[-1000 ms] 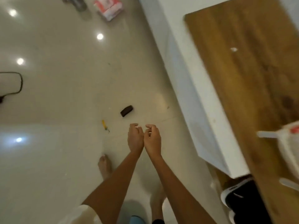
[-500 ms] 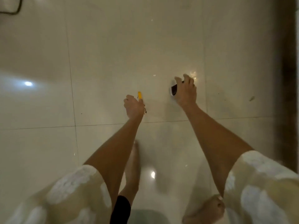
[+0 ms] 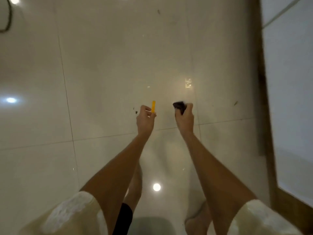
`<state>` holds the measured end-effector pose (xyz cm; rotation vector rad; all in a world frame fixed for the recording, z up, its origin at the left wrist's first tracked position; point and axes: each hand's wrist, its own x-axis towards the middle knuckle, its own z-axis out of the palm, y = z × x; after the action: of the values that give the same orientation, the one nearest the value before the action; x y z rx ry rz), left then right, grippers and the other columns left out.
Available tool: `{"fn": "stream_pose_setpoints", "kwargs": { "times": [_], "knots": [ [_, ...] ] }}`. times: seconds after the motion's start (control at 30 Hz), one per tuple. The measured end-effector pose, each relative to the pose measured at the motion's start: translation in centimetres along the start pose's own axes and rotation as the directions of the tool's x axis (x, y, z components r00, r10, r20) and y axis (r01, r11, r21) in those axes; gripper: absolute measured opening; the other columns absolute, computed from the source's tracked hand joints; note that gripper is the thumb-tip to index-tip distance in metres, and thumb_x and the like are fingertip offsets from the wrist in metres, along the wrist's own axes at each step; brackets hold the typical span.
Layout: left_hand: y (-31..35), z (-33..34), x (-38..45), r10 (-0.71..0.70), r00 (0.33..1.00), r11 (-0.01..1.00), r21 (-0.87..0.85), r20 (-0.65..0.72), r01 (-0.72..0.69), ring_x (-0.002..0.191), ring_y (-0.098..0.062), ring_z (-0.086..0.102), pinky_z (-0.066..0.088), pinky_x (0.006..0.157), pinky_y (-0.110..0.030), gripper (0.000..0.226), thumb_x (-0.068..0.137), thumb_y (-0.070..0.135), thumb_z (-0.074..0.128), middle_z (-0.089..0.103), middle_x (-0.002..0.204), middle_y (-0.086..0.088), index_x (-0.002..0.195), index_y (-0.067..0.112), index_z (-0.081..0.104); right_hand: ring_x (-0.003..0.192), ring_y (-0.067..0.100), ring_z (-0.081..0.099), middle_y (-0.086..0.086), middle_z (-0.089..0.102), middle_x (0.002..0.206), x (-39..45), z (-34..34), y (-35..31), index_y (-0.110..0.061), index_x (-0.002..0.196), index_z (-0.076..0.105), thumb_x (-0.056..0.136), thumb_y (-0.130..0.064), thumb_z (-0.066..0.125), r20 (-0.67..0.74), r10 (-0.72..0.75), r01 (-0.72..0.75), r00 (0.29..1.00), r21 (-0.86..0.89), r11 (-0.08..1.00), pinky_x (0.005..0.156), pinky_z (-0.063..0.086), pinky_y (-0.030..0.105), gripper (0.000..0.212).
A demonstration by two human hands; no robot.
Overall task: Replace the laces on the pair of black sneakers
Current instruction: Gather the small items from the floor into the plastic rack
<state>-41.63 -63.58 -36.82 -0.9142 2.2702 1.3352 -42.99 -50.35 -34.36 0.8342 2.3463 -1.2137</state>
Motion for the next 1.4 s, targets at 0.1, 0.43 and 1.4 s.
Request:
{"fn": "stream_pose_setpoints", "kwargs": {
  "times": [0.1,0.43,1.4],
  "knots": [
    [6.2,0.2,-7.3,0.050,0.998,0.997,-0.056,0.043,-0.048,0.076,-0.022,0.066,0.056,0.072,-0.041,0.017,0.088,0.007,0.054,0.070,0.085,-0.001,0.100,0.018,0.057,0.089,0.027,0.060,0.006,0.058,0.095,-6.8,-5.0,-2.0,-0.008,0.113,0.043,0.095,-0.030,0.054,-0.088,0.182,-0.149,0.979,0.296,0.944,0.064,0.036,0.025,0.030],
    [28.1,3.2,-35.5,0.243,0.900,0.960,0.040,0.361,-0.276,0.070,-0.014,0.057,0.043,0.064,-0.027,0.016,0.099,0.023,0.045,0.060,0.079,0.002,0.102,0.010,0.055,0.090,0.024,0.056,0.005,0.057,0.093,-21.4,-31.4,-6.9,-0.009,0.097,0.052,0.098,-0.013,0.038,-0.318,0.468,-0.078,0.825,0.756,0.650,0.074,0.045,0.033,0.014],
    [46.6,41.3,-53.9,0.305,0.305,0.279,0.222,0.902,-0.934,0.096,-0.018,0.064,0.049,0.088,-0.036,0.024,0.090,0.029,0.062,0.069,0.109,0.000,0.109,0.019,0.070,0.106,0.026,0.060,0.012,0.060,0.119,-14.7,-71.1,18.4,-0.010,0.127,0.047,0.092,-0.004,0.056,-0.334,0.833,0.007,0.440,0.929,0.369,0.093,0.051,0.043,0.036]
  ]
}}
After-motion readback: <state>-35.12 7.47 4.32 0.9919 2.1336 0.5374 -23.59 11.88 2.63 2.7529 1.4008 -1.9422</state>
